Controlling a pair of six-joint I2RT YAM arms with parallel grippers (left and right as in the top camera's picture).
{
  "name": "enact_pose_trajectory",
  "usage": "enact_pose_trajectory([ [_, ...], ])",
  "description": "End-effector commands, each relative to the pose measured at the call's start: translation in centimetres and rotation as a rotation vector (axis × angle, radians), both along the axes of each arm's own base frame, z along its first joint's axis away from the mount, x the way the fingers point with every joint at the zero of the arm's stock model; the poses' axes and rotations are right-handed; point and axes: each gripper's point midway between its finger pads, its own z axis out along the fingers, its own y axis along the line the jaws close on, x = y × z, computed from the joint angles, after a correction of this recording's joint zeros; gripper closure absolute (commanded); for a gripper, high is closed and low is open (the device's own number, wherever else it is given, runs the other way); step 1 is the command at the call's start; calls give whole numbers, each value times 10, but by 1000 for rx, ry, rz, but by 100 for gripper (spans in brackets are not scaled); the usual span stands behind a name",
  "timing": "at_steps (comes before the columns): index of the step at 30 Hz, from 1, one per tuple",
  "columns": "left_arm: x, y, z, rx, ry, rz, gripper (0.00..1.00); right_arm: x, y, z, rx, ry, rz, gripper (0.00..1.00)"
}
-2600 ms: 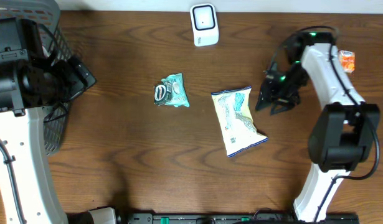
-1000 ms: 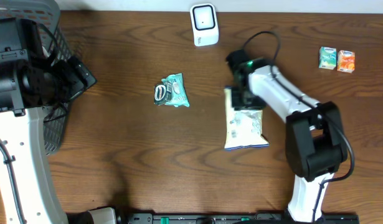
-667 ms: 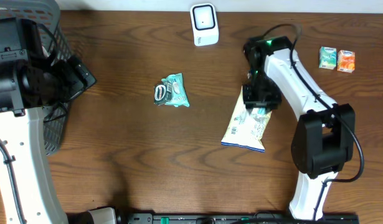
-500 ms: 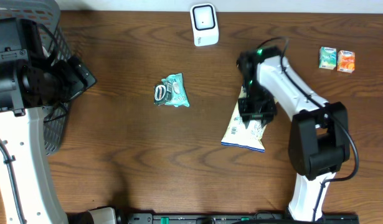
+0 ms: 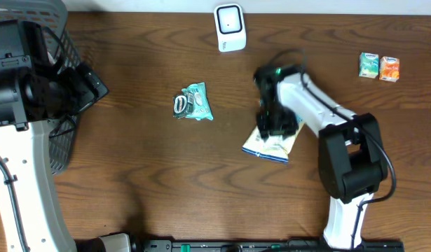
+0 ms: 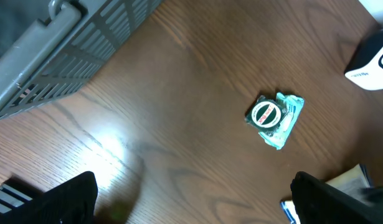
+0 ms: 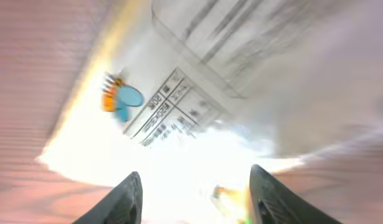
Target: Scan the item barcode
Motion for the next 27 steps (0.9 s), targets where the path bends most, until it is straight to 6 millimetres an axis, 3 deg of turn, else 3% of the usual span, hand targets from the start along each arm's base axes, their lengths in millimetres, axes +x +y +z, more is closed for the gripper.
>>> enact_pose_trajectory([
  [1, -1, 2, 2, 11, -4, -1, 2, 40, -18, 50, -5, -114, -38, 28],
  [4, -1, 2, 2, 11, -4, -1, 2, 48, -35, 74, -13, -127, -74, 3],
  [7, -1, 2, 2, 10, -3, -1, 2, 46, -52, 77, -22, -105, -117, 1],
  [12, -1, 2, 2, 11, -4, -1, 2, 32, -84, 55, 19, -15, -227, 1],
  [14, -1, 2, 2, 10, -3, -1, 2, 29, -80, 41, 118, 12, -236, 1],
  [17, -1, 2, 2, 11, -4, -1, 2, 28, -53, 16, 389, 25, -249, 1],
  [27, -1, 2, 2, 11, -4, -1, 2, 10, -17, -39, 516, 21, -275, 1],
])
